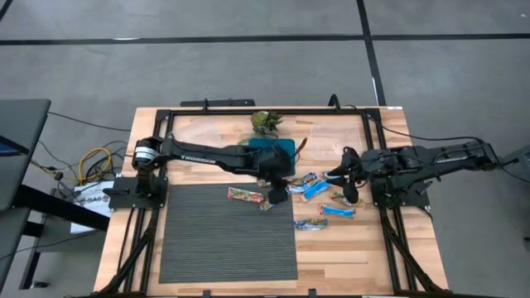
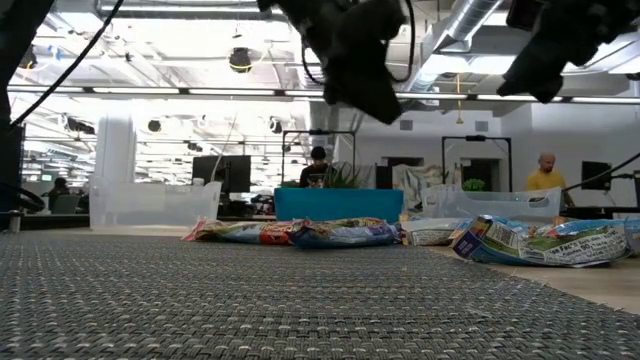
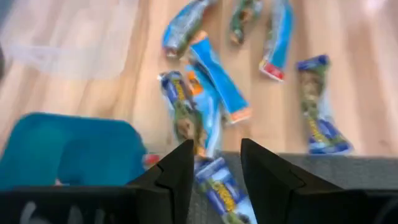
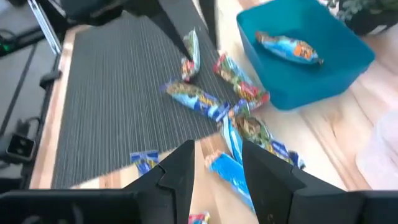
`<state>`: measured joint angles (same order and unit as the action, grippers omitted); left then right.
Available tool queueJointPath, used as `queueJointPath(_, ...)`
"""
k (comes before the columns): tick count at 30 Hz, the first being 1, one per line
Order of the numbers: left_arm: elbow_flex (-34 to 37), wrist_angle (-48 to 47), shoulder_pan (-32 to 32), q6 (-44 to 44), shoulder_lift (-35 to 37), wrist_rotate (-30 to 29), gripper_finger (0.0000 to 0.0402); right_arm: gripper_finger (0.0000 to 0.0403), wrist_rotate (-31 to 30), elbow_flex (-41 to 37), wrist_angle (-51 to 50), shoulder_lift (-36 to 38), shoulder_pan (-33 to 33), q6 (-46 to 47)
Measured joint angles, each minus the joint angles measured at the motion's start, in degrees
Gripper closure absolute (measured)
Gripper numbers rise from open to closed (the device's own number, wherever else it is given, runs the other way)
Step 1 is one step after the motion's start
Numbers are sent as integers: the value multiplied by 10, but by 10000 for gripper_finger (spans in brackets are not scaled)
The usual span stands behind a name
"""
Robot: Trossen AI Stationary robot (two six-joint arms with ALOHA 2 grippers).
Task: Pick and place Granola Bars by type
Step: Put the yellow granola bar into the blue bin
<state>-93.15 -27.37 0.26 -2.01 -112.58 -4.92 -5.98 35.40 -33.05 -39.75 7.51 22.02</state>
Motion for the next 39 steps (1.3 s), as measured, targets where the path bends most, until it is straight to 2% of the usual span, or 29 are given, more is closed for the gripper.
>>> queueJointPath(3,-5,1,1,1,-19,-3,277,278,0,0,-12,0,5,2)
queueJointPath(9,-68,13,-5,51,-91,-1,277,278,0,-1,-33,-5,12,19)
queueJointPath(17,-177,-82,-8,50,-174,-5,277,278,4,0,-47,-12,15,35)
queueJointPath(20,-197,-128,-8,29,-174,2,277,278,3,0,-57,-23,15,28)
queueJointPath(23,-210,-178,-8,14,-158,35,277,278,8,0,-58,-51,15,-2)
queueJointPath(31,-211,-251,-8,8,-90,102,297,278,21,0,-46,-180,15,-77)
queueJointPath(39,-210,-352,-9,10,-83,129,326,278,15,0,4,-290,14,-126)
